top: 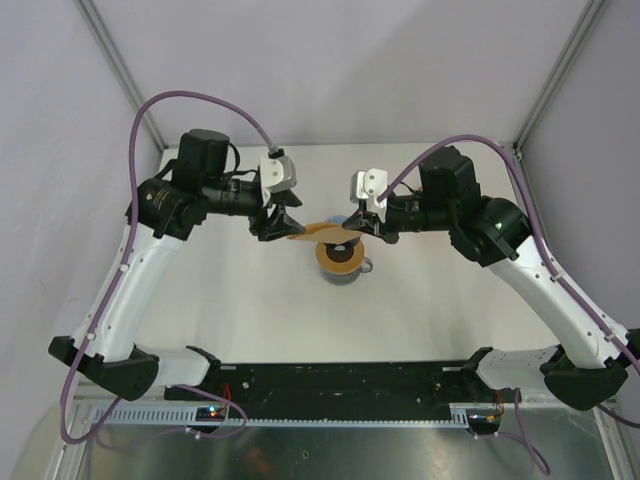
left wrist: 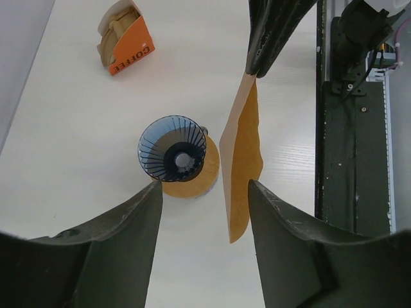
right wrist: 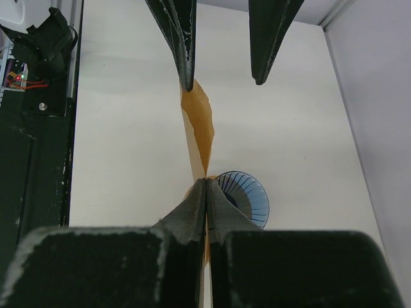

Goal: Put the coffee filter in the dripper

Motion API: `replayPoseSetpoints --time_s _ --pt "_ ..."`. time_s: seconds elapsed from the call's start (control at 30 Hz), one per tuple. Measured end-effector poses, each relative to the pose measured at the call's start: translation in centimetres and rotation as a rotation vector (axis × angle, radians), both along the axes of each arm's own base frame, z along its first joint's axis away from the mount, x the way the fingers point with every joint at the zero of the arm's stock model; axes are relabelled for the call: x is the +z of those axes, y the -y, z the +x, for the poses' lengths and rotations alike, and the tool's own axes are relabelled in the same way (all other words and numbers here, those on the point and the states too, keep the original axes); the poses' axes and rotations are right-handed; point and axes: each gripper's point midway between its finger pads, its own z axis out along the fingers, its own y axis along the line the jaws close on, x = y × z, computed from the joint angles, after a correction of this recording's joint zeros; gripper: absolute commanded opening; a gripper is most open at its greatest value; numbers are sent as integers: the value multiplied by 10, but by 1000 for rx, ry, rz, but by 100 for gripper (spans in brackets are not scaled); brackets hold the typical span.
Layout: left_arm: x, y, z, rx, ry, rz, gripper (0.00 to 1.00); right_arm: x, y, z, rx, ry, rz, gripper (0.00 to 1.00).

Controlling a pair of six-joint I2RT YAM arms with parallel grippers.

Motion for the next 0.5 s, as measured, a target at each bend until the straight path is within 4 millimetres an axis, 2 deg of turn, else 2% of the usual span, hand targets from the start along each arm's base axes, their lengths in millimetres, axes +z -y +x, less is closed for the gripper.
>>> replayPoseSetpoints --time_s 0.27,0.5 --pt "-4 5 0 -21 7 11 52 0 -1 -1 5 3 0 0" --pt "-16 13 -4 -39 -8 44 49 0 -2 -2 11 7 0 0"
